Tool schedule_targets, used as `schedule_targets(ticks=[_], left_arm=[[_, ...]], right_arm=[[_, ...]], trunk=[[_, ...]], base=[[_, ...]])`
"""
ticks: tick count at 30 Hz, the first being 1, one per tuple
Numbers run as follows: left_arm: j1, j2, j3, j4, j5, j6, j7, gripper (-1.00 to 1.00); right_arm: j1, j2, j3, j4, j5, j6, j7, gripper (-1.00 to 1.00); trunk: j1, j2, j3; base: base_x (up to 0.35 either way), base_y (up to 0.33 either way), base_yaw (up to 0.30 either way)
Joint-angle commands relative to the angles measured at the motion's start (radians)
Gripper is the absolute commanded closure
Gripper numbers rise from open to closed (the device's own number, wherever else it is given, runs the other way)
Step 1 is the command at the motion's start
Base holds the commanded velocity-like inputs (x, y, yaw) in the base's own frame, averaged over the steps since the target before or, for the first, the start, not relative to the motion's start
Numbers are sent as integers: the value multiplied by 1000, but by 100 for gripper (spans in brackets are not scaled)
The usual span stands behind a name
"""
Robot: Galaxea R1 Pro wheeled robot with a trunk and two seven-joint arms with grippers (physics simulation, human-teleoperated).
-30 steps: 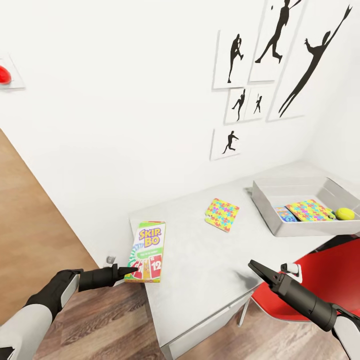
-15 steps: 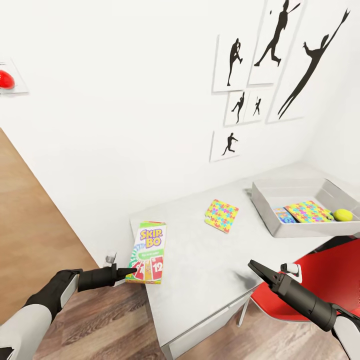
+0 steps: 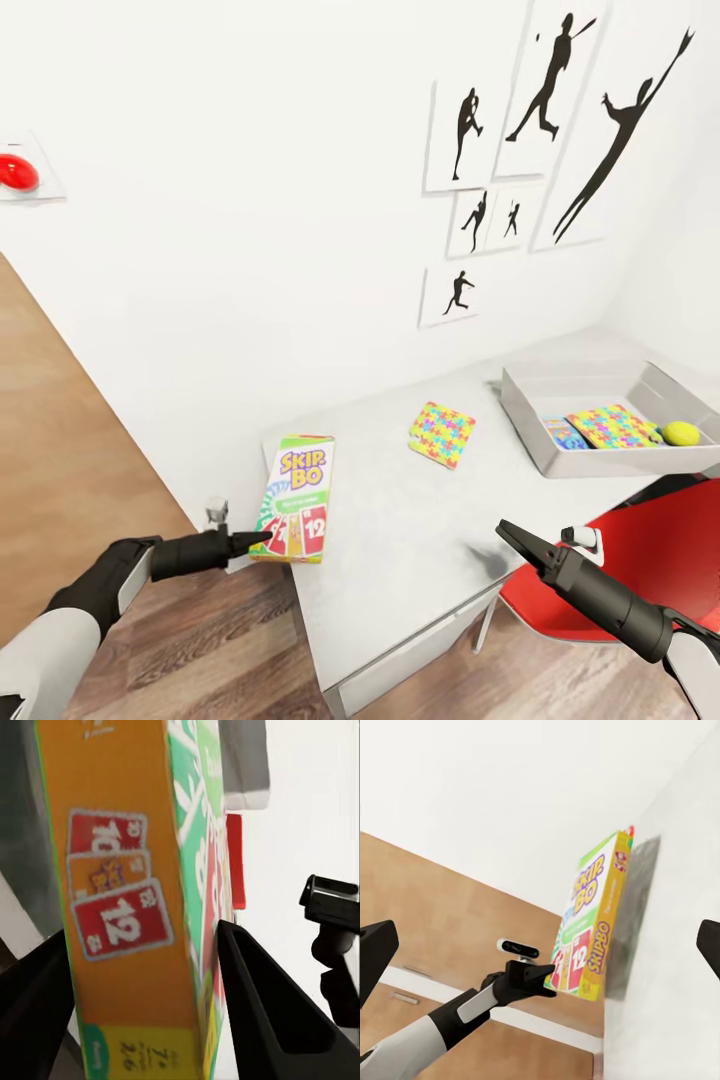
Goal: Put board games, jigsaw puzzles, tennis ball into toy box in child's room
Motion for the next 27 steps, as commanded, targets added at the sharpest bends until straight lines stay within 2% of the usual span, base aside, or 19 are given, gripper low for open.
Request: schedule_targets(ticks=[1,10,11,12,15,27], left_arm=[[-1,2,1,-1,-2,13,-19,100],[-12,3,1,-4,-3,18,-27,100],[-14,8,1,-4,-3,18,-28,100],[-16,23,1,-4,-1,19,-33,100],[-18,33,1,-4,-1,19,-46,100],[-19,40,0,-4,-3,19,-58,100]], right_arm=[[-1,0,-1,0,-3,5,1,-100],[-1,0,-2,0,-4,4,1,-100],[-1,0,-2,0,-4,4,1,-100],[-1,0,-5,0,-4,4,1,-100],[-1,0,-6,0,-4,4,1,-100],[-1,0,-4,0,-4,3,1,-100]], trunk=[[-4,6,2],[-38,69,30],[-42,76,33],[-46,83,37],[-57,104,46],[-103,188,84]], base=[[0,0,0],[0,0,0],[0,0,0],[0,0,0],[0,0,0],[0,0,0]])
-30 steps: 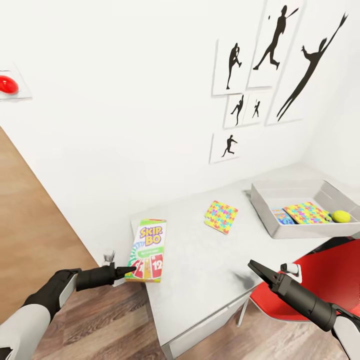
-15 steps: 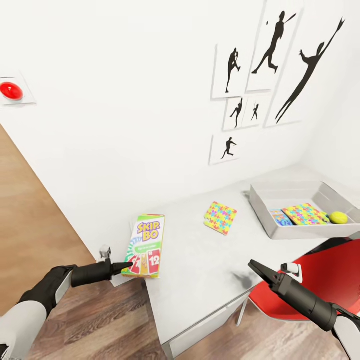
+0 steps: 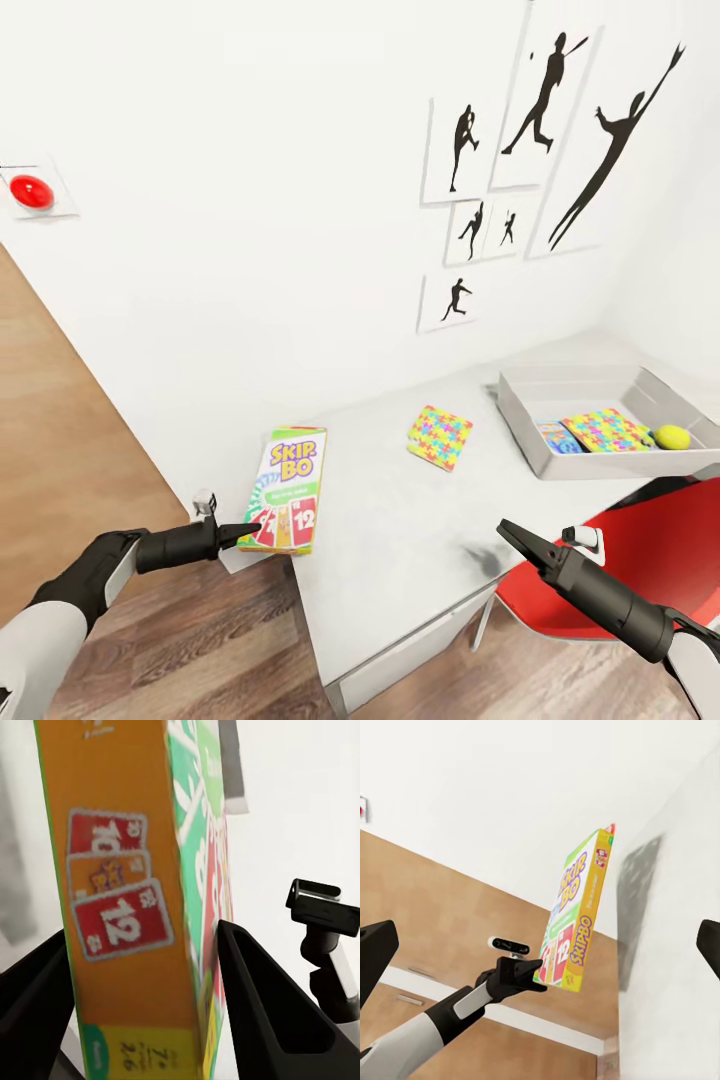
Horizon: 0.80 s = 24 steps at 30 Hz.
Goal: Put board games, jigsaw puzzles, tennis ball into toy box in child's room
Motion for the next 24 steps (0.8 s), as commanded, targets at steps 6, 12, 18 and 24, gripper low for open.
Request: schedule_targets(ticks=[6,12,18,24], left_arm=[[-1,15,1,0,1,10,-4,100],[-2,22,1,-1,2,10,-5,100],[-2,25,-1,-15,0,10,-41,100],[-2,44,-1,-22,0,9,-60,100]], right_arm=[[-1,0,1,0,-3,5,0,-100],[-1,0,2,0,-3,5,-1,-100],[-1,1,1,0,-3,5,0,-100],[-1,0,1,0,-3,7,1,-100]], trunk=[[-23,41,18],[-46,83,41],[-69,125,68],[-92,167,96]], base=[[0,0,0],[-1,0,-7],[-146,0,-72],[-168,0,-123]])
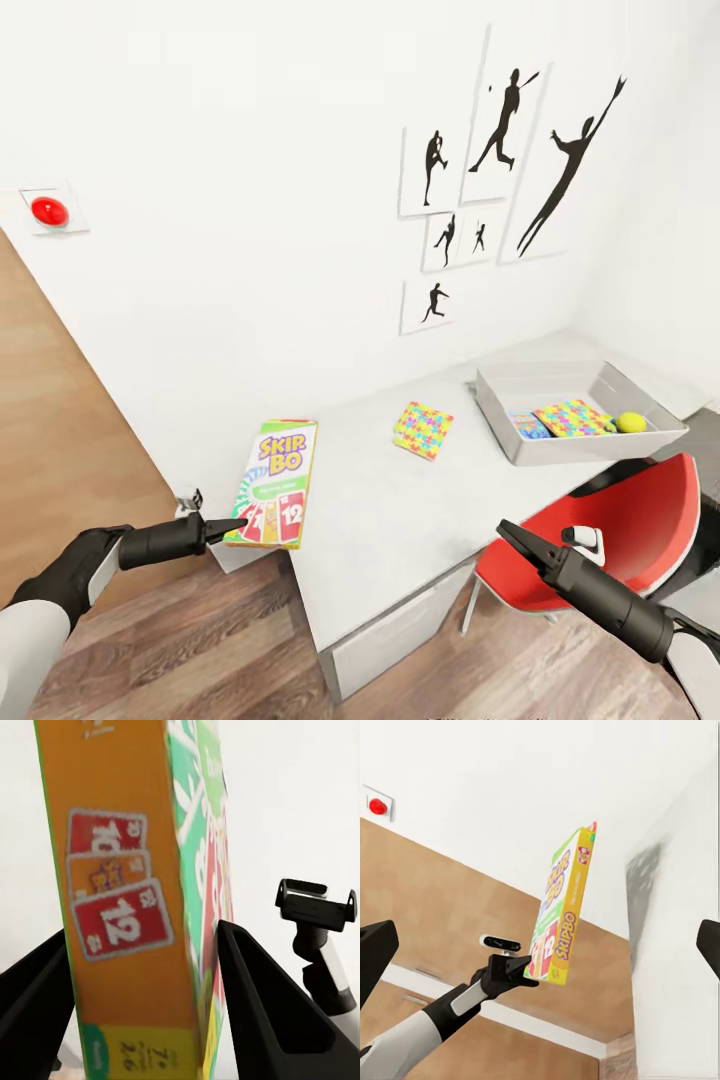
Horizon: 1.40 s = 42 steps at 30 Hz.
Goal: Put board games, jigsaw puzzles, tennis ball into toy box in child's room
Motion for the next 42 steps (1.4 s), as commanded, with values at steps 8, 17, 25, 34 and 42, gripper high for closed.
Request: schedule_targets(ticks=[8,17,25,34,42], left_arm=[[0,16,1,-1,0,7,-13,100],[0,22,0,-1,0,3,-19,100],[0,43,0,-3,0,0,-52,100],[2,103,-3,-46,3,1,-52,100],[3,127,-4,-60,4,4,-52,100]], right_arm=[[-1,0,-1,0,-3,6,1,-100],[-1,0,-2,0,-3,6,2,-100],[-1,-1,-7,0,-2,6,7,-100],[8,-11,-70,-4,-3,8,55,-100],[45,-13,-198,-2,-2,15,189,-100]], trunk=[[-15,27,23],[-15,27,36],[-15,27,48],[-15,27,61],[-15,27,73]], base=[[-19,0,-164],[-1,0,-187],[0,0,-189],[0,0,-188],[0,0,-184]])
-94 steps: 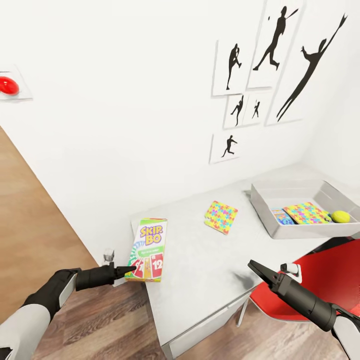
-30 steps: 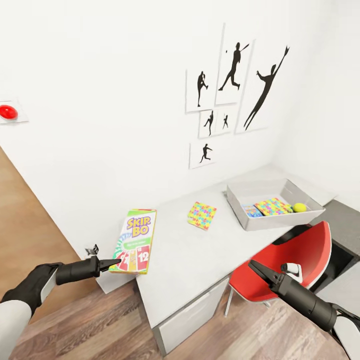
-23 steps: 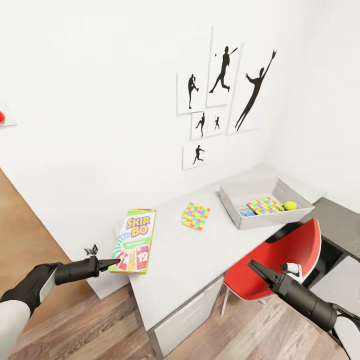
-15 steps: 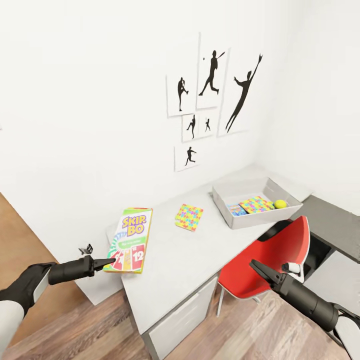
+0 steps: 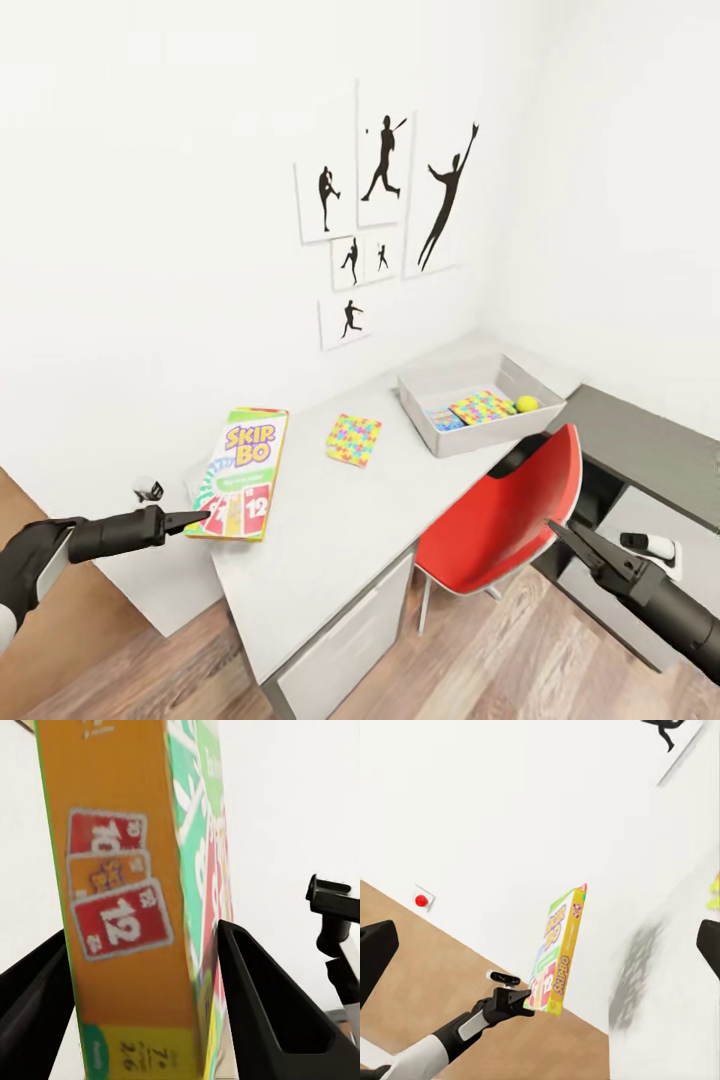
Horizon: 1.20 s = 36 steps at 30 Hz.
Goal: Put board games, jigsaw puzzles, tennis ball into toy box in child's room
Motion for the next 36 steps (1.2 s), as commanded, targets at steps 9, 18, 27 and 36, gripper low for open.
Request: schedule_targets(ticks=[9,18,27,36], left_arm=[[0,2,-1,-1,0,12,-4,100],[0,3,0,-1,0,12,-4,100],[1,3,0,-1,0,12,-4,100],[4,1,2,0,1,9,-4,100]], right_arm=[[6,0,-21,2,-3,7,9,-100],[6,0,-20,2,-3,6,7,-100],[6,4,-17,2,-1,2,5,-100],[6,9,-17,2,-1,-2,5,-100]], trunk=[[1,-2,11],[1,-2,24],[1,-2,27],[1,-2,27]], base=[[0,0,-183],[0,0,-180],[0,0,-36],[4,-10,-2]])
